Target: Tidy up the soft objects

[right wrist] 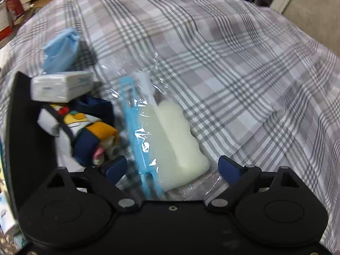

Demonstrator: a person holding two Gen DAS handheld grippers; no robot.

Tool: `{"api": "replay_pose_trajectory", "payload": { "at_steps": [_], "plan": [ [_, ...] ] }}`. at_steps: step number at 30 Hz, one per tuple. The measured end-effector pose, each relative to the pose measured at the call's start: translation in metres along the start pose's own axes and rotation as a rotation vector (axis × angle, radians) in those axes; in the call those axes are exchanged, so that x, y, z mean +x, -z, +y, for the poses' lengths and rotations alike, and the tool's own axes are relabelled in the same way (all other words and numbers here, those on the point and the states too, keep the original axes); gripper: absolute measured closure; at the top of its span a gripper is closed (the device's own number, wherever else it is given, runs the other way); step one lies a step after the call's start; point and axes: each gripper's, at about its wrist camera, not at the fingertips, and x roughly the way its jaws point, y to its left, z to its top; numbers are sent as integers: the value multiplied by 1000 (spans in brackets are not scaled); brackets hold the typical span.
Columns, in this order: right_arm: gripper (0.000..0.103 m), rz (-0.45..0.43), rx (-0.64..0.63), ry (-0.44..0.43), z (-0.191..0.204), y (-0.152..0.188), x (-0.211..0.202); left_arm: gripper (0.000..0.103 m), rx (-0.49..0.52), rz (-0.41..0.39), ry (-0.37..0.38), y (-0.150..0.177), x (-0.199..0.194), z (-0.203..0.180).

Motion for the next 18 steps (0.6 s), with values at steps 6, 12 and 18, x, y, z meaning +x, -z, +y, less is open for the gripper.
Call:
{"api": "replay_pose_trajectory", "payload": {
  "at_steps": [6, 12, 18],
  "plan": [
    [68, 14, 146, -86, -25, 5, -5, 19, 7, -42, 4, -31, 0, -4],
    [75, -9, 325, -130, -59, 25, -15, 19, -5, -54, 2, -66, 15, -13],
    [70, -25, 441, -127, -94, 31, -14, 11, -32, -5, 11, -102, 46, -23]
  ]
}}
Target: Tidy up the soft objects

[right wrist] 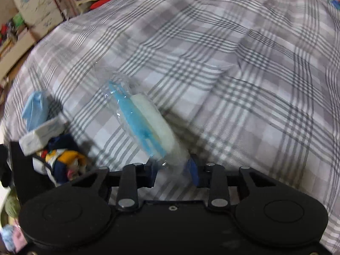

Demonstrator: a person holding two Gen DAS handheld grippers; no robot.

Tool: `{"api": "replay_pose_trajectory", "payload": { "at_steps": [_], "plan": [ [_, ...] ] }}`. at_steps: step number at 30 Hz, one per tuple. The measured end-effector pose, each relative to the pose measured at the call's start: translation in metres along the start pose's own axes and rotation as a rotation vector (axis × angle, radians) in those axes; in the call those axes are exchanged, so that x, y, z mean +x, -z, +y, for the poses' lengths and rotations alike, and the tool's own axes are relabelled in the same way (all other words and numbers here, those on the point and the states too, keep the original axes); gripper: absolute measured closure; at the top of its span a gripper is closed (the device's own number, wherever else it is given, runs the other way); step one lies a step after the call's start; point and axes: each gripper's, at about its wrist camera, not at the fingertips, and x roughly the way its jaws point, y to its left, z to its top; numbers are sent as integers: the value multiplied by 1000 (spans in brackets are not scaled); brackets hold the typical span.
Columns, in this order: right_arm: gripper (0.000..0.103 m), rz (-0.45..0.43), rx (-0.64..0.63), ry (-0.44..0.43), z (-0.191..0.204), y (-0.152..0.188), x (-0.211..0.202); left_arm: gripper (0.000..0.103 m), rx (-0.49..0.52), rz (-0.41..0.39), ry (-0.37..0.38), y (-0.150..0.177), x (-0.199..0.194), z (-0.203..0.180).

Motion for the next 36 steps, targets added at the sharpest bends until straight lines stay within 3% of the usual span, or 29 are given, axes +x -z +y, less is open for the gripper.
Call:
{"api": "replay_pose_trajectory", "payload": {
  "at_steps": [6, 10, 13, 15, 18, 23, 30, 33, 36],
  "plan": [
    [66, -20, 70, -35, -28, -7, -1, 11, 12, 75, -93, -17, 45, -21],
    [55, -33, 76, -28, -35, -9, -2, 8, 72, 78, -153, -21, 59, -37],
    [45, -35, 94, -30, -45, -13, -1, 9, 77, 135, -130, -27, 73, -43],
    [40, -47, 104, -20, -47, -13, -4, 14, 75, 166, -122, -29, 81, -45],
    [22, -90, 101, -8, -47, -18, -11, 25, 69, 186, -121, -30, 89, -49],
    [3, -153, 35, 22, -32, -37, -9, 47, 36, 212, -98, -32, 95, -46],
    [3, -103, -52, 115, -11, -42, 21, 52, 52, 208, -107, -33, 102, -42],
    [4, -106, -67, 108, -9, -43, 21, 52, 58, 206, -111, -34, 104, -44],
    [17, -93, -64, 111, -9, -43, 24, 53, 63, 205, -115, -34, 105, -45]
  ]
}}
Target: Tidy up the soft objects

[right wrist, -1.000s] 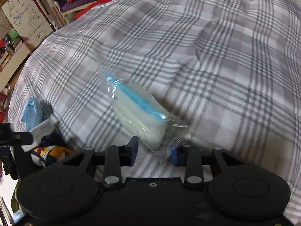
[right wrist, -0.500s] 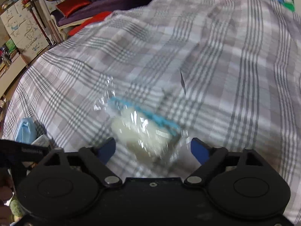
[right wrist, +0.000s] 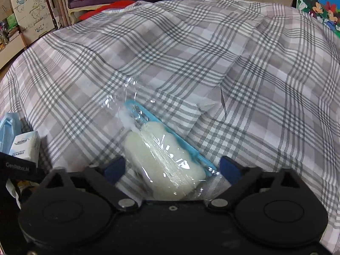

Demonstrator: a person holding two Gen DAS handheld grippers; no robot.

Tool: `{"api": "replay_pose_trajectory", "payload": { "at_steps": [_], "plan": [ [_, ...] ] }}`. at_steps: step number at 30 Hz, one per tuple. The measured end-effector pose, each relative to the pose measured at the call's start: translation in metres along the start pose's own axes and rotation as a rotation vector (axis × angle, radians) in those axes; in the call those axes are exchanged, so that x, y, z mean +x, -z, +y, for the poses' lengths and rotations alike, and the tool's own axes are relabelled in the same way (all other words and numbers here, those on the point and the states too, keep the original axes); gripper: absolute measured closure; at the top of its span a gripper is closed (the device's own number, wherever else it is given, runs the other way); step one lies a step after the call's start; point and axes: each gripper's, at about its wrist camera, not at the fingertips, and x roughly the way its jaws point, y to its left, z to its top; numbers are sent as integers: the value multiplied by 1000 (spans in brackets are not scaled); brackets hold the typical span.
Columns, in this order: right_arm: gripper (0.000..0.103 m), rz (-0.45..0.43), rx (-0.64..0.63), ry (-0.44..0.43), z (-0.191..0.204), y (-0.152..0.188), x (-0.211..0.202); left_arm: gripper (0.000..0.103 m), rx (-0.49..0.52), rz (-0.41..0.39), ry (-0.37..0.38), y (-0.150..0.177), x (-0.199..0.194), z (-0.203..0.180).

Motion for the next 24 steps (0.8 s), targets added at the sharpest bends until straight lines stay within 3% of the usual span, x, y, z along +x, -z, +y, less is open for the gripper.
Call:
{"api": "replay_pose_trajectory", "payload": {
  "at_steps": [6, 8, 15, 18, 24],
  "plan": [
    [33, 8, 10, -16, -1, 1, 0, 54, 2, -4, 4, 2, -3, 0],
    [38, 5, 3, -18, 1, 2, -2, 60, 4, -8, 2, 3, -5, 0],
    [41, -7, 3, -37, 1, 3, -10, 68, 17, -32, 19, 10, -20, 0],
    [41, -18, 18, -58, -1, 3, -16, 87, 18, -42, 31, 13, -30, -2],
    [41, -49, 61, -113, -11, 1, -30, 87, 17, -70, 72, 15, -48, 4]
  ]
}}
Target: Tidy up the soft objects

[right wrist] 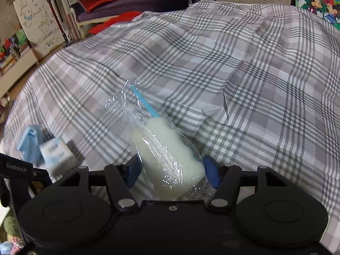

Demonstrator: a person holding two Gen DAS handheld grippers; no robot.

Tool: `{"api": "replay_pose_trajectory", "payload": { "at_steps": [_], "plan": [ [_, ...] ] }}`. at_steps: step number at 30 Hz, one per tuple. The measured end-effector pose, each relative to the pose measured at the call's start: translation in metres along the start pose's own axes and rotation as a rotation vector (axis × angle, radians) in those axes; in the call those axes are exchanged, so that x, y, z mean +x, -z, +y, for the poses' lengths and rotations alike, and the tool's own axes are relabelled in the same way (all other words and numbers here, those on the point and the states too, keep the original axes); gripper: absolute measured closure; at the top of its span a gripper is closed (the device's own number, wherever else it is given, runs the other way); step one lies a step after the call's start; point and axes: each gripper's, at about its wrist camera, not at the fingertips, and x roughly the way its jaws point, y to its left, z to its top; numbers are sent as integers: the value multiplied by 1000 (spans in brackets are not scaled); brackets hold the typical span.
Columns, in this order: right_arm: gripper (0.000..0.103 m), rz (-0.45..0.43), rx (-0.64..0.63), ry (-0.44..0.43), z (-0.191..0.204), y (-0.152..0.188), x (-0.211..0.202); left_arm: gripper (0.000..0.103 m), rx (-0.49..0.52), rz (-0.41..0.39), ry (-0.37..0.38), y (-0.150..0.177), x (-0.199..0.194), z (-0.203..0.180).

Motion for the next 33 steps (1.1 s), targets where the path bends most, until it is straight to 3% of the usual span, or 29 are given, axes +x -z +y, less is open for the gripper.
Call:
{"api": "replay_pose_trajectory", "payload": {
  "at_steps": [1, 3, 5, 6, 9, 13, 20, 28, 30, 31, 33],
  "plan": [
    [41, -2, 7, -8, -2, 0, -2, 82, 0, -6, -3, 0, -2, 1],
    [41, -6, 18, -19, -5, 0, -4, 64, -12, -16, -10, -3, -2, 4],
    [41, -5, 30, -19, -8, 1, -4, 37, -33, -36, -23, -4, -2, 5],
    [41, -2, 32, -20, -8, 1, -3, 33, -38, -47, -36, -5, 0, 5],
    [41, 2, 31, -28, -8, 2, -2, 33, -27, -70, -82, -5, 6, -3],
    [41, 3, 25, -30, -7, 2, -1, 32, -33, -24, -55, -8, 24, -11],
    [41, 12, 27, -13, -8, 3, 2, 16, -76, -16, -66, -12, 45, -22],
    [41, 19, 14, -3, -6, 5, 6, 16, -99, 20, -51, -15, 66, -27],
    [41, 19, 10, -3, -6, 5, 6, 28, -102, 18, -26, -16, 67, -26],
    [41, 19, 9, -2, -6, 5, 6, 47, -104, 9, -3, -17, 66, -25],
    [41, 20, 7, -1, -6, 6, 7, 60, -87, -3, 27, -18, 60, -26]
  ]
}}
